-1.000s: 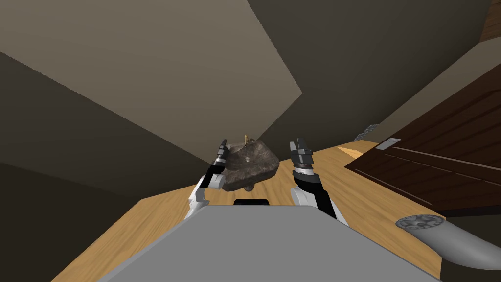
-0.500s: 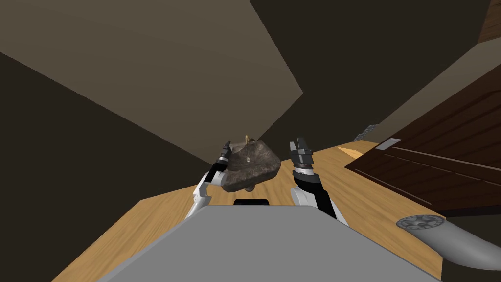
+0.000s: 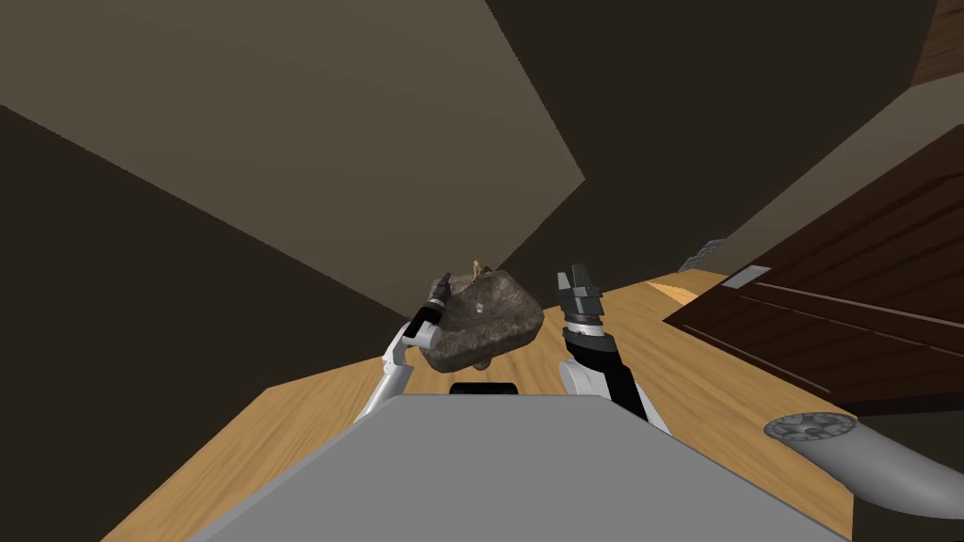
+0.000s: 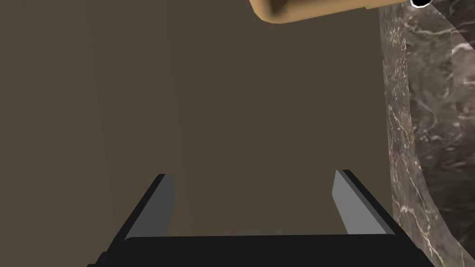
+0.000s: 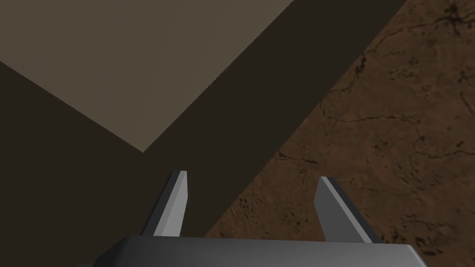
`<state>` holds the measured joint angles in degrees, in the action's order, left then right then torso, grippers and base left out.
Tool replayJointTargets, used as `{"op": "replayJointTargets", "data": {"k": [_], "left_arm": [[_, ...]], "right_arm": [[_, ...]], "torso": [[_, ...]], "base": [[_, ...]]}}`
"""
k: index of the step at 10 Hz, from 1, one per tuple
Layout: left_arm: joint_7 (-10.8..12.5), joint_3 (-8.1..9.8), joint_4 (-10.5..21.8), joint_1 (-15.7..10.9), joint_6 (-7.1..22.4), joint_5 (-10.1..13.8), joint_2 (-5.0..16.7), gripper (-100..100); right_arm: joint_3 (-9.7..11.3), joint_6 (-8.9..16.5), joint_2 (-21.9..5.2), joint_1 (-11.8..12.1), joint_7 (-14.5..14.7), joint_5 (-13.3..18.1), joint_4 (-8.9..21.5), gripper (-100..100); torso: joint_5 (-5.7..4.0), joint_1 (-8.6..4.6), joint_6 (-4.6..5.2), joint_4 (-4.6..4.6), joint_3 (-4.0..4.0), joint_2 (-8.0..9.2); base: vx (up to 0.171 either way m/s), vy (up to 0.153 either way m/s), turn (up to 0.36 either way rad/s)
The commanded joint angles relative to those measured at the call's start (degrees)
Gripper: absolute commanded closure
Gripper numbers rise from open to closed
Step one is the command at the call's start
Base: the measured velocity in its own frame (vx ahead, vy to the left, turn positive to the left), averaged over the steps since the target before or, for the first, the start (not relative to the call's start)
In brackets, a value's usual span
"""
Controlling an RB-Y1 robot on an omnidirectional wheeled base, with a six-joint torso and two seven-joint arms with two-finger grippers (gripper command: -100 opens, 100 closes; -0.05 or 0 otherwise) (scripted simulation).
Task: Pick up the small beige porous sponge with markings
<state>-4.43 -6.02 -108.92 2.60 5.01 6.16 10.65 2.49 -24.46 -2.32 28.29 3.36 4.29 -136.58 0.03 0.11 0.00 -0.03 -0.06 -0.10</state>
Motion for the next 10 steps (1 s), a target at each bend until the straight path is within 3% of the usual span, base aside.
{"op": "replayJointTargets", "data": {"k": [1,4,6,7,10], "left_arm": [[-0.3,-0.41,1.3,-0.5,2.1,-0.1,-0.2,-100],[-1.0,-1.15,5.2,-4.2,7.2,0.0,-0.4,-100],[-1.0,-1.15,5.2,-4.2,8.9,0.0,-0.4,-100],[-1.3,-1.52,7.2,-6.0,11.0,0.0,-0.5,-100],[-1.6,-1.89,9.3,-7.8,15.5,0.1,-0.7,-100]], "right_arm": [[0.0,0.0,0.0,0.0,0.0,0.0,0.0,0],[0.0,0.0,0.0,0.0,0.0,0.0,0.0,0],[0.0,0.0,0.0,0.0,0.0,0.0,0.0,0],[0.0,0.0,0.0,0.0,0.0,0.0,0.0,0],[0.0,0.0,0.0,0.0,0.0,0.0,0.0,0]], "torso": [[0.0,0.0,0.0,0.0,0.0,0.0],[-0.01,-0.04,-0.01,0.0,0.01,0.02],[-0.01,-0.06,-0.01,0.0,0.01,0.02],[-0.02,-0.09,-0.02,0.01,0.03,0.06],[-0.02,-0.09,0.0,0.0,0.0,0.01]], "base": [[0.017,0.023,-0.013],[0.019,0.023,-0.02],[0.014,0.012,-0.007],[0.016,0.011,-0.026],[0.021,0.011,-0.02]]}}
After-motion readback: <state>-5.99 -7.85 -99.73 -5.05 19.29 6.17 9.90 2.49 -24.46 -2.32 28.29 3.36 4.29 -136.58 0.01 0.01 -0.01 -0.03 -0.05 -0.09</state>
